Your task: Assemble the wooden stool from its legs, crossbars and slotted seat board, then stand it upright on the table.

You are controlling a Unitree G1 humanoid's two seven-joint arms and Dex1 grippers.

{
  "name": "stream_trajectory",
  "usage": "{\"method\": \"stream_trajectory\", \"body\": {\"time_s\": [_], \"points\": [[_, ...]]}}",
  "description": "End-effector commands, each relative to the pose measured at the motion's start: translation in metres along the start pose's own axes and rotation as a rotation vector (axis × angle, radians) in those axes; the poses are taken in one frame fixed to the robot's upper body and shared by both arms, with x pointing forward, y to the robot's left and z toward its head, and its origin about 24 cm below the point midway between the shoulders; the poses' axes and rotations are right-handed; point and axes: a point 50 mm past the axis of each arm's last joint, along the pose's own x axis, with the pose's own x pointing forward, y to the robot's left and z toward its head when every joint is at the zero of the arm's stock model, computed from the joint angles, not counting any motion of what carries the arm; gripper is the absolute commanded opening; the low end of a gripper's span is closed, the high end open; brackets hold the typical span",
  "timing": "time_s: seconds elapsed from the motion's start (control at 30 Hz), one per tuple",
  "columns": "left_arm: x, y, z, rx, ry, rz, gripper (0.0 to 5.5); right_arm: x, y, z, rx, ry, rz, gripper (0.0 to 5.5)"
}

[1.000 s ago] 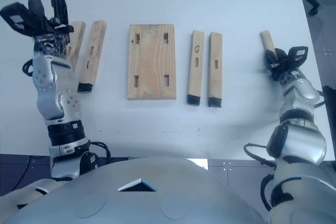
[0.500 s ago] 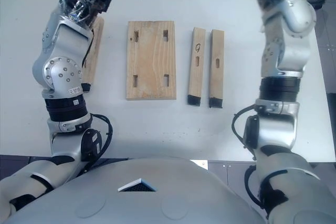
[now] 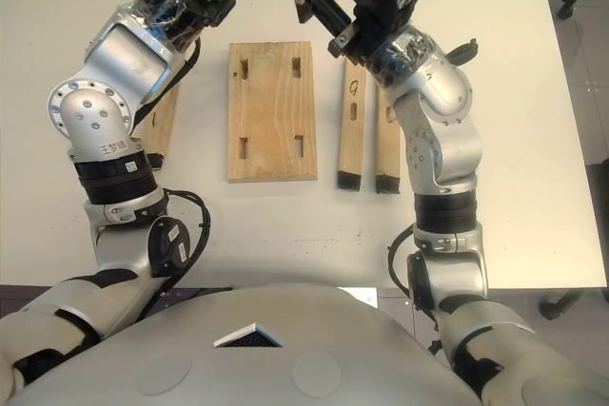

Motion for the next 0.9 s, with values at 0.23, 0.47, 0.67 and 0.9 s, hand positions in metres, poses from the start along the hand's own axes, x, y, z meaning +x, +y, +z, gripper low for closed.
{"method": "stream_trajectory", "body": {"time_s": [0.23,0.47,0.67,0.9], "points": [[-0.007,0.000,-0.004,-0.008,0.017,0.018,2.85,0.004,-0.013,0.001,-0.045,0.005,-0.040,1.30],[-0.005,-0.010,-0.012,0.055,0.067,-0.012,2.85,0.008,-0.002,-0.002,-0.118,0.029,0.019,1.30],[-0.004,-0.009,-0.014,0.093,0.078,0.002,2.85,0.011,0.012,-0.004,-0.161,0.042,0.100,1.30],[-0.002,-0.012,-0.014,0.144,0.070,0.003,2.23,0.012,0.017,-0.006,-0.199,0.048,0.128,1.30]]}}
